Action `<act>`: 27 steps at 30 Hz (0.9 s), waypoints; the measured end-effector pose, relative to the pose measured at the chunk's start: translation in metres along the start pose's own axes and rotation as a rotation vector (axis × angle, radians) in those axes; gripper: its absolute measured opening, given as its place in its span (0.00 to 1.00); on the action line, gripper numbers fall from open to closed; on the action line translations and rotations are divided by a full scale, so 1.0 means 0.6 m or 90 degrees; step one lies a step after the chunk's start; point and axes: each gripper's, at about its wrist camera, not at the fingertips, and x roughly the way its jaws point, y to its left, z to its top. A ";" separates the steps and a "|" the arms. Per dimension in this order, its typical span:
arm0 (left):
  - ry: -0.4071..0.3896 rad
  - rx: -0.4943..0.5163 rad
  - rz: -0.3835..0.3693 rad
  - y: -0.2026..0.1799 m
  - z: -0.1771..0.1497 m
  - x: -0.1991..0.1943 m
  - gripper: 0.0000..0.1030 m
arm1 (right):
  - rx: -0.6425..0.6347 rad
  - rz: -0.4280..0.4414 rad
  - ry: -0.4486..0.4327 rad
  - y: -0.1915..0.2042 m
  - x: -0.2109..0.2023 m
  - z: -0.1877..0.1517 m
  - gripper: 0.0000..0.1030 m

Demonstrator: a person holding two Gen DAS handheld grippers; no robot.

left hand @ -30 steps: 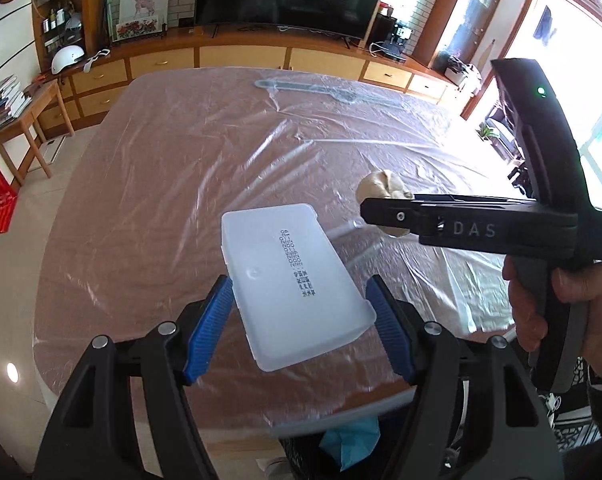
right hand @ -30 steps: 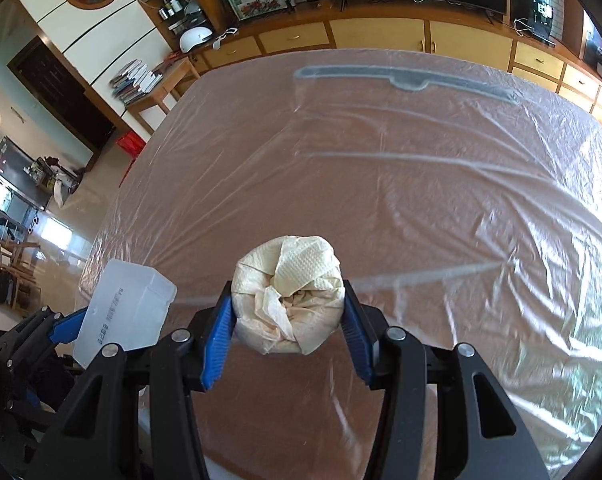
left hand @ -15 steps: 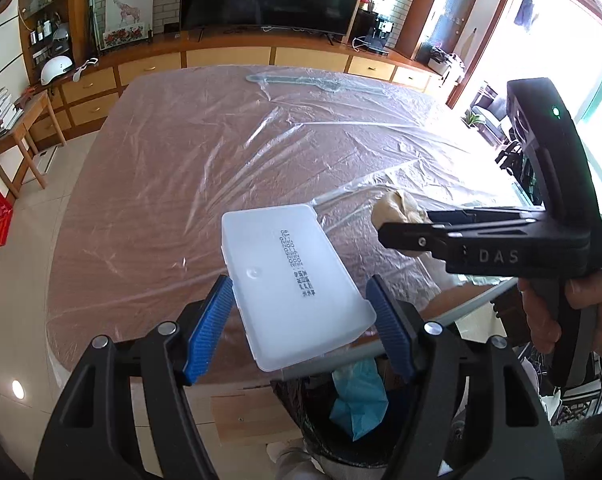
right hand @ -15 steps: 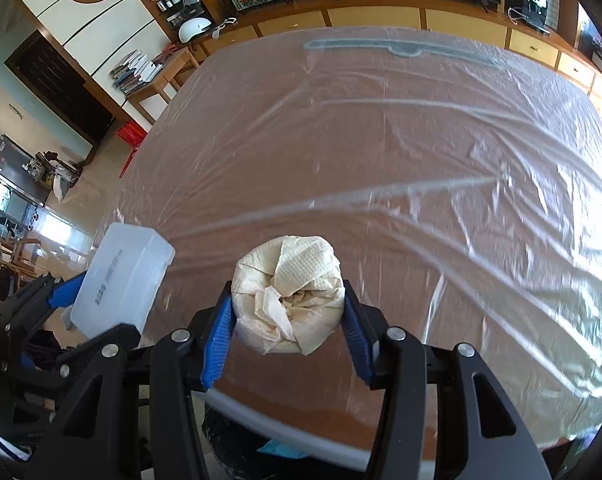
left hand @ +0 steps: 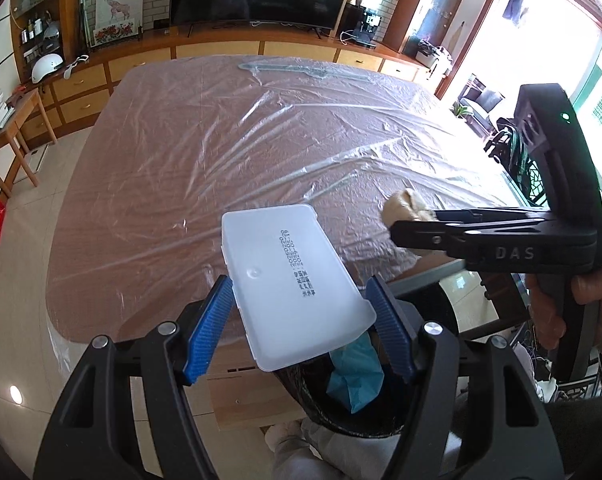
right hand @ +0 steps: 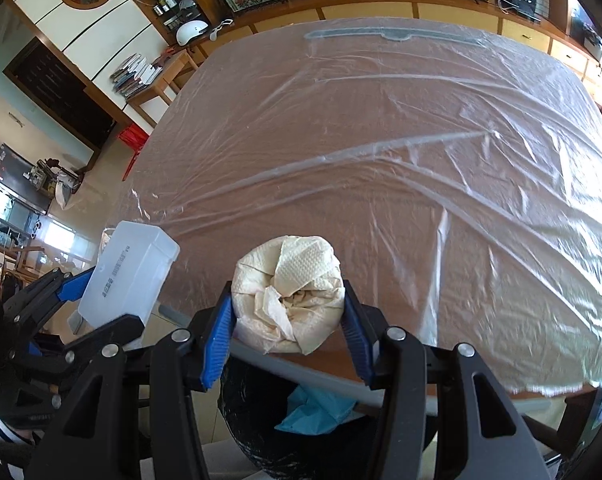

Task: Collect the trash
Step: 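Carry the cloth bundle and white box in both grippers over the black bin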

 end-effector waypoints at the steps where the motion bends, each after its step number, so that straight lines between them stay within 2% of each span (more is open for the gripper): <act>1: 0.001 0.002 0.001 0.000 -0.002 -0.001 0.67 | 0.006 -0.002 0.000 -0.001 -0.005 -0.008 0.48; 6: 0.005 0.017 -0.001 0.001 -0.017 -0.003 0.67 | 0.026 -0.015 -0.001 -0.010 -0.028 -0.046 0.48; 17: 0.024 0.075 -0.044 -0.024 -0.045 -0.015 0.67 | 0.021 -0.029 0.000 -0.004 -0.060 -0.114 0.48; 27: 0.062 0.145 -0.090 -0.056 -0.067 -0.017 0.67 | 0.002 -0.033 0.034 0.006 -0.058 -0.158 0.48</act>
